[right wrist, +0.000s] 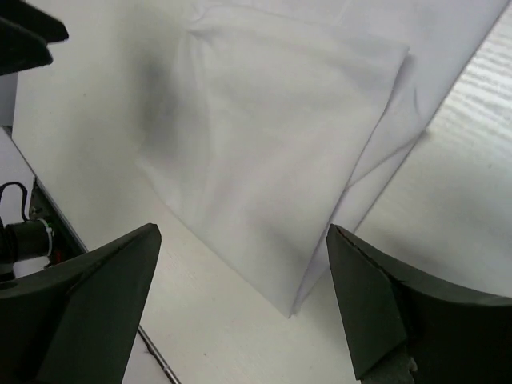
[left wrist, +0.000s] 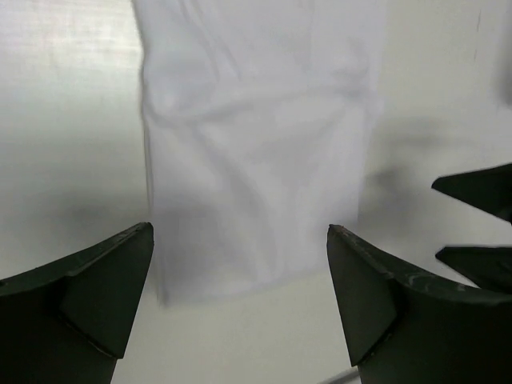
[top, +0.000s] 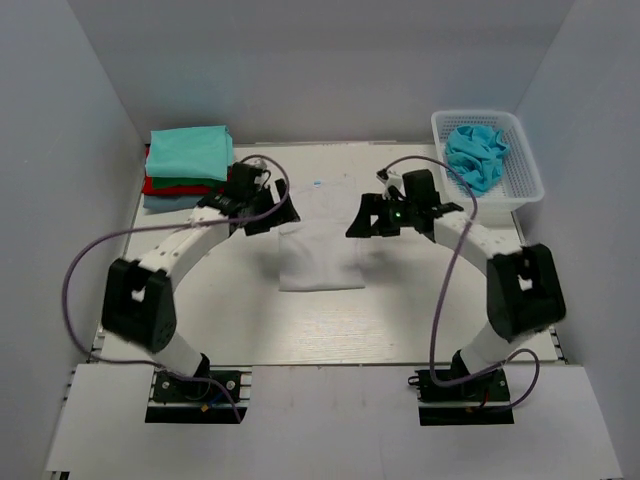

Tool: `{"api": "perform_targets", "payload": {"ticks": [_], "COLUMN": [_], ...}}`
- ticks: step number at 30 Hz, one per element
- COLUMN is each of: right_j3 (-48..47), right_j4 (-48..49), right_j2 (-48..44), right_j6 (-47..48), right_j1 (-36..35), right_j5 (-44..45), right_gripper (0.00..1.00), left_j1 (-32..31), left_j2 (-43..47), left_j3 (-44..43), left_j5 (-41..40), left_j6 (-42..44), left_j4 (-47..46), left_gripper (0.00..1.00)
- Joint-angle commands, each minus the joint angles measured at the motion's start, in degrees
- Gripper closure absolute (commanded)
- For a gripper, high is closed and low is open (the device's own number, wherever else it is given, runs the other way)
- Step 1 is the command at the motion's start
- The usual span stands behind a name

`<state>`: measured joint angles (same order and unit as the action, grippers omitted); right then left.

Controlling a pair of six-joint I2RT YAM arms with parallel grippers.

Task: Fold and stack the t-shirts
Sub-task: Fold the folded rectangular tshirt in 1/3 of the way, then grab one side of the 2/3 rectangular tshirt with both arms

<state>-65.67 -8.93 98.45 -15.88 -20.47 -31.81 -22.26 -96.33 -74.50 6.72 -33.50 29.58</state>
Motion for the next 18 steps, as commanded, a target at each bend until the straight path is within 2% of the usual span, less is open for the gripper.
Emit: {"api": "perform_targets", "payload": {"ticks": [1, 4, 7, 11, 14, 16, 18], "right_j3": [13.67, 18.54, 27.5, 27.96, 27.87, 27.87, 27.96], "right_j4": [2.51, 2.42, 8.12, 9.96, 10.86, 12.09, 12.88], "right_j2": [-7.81, -9.94, -11.18, -9.34, -6.7, -5.21, -4.33], "right_j6": [-2.4, -4.24, -6.88, -8.38, -9.52, -10.66, -11.28], "right_j1": [-0.97, -1.76, -2.99, -3.96, -4.14, -4.14, -4.32], "right_j5": [3.16, 3.52, 0.53, 0.52, 0.44, 0.35, 0.61], "right_gripper": [0.1, 0.1, 0.1, 0.1, 0.13, 0.22, 0.28], "left_j1": [-0.85, -0.85, -2.08, -4.45, -5.77, -6.38, -7.0], "left_j2": [11.85, 17.93, 18.55, 16.02, 13.02, 11.7, 10.03], "left_j3": [14.26, 24.62, 28.61, 31.87, 31.87, 31.87, 33.18], "left_j5": [1.09, 2.95, 3.83, 5.14, 3.31, 2.77, 0.76], "left_j6": [-4.81, -8.07, -9.13, -9.13, -9.13, -9.65, -10.27], "left_j4": [-4.07, -7.95, -7.96, -10.6, -10.6, -10.6, -11.12], "left_gripper": [0.01, 0.01, 0.01, 0.03, 0.18, 0.3, 0.35]}}
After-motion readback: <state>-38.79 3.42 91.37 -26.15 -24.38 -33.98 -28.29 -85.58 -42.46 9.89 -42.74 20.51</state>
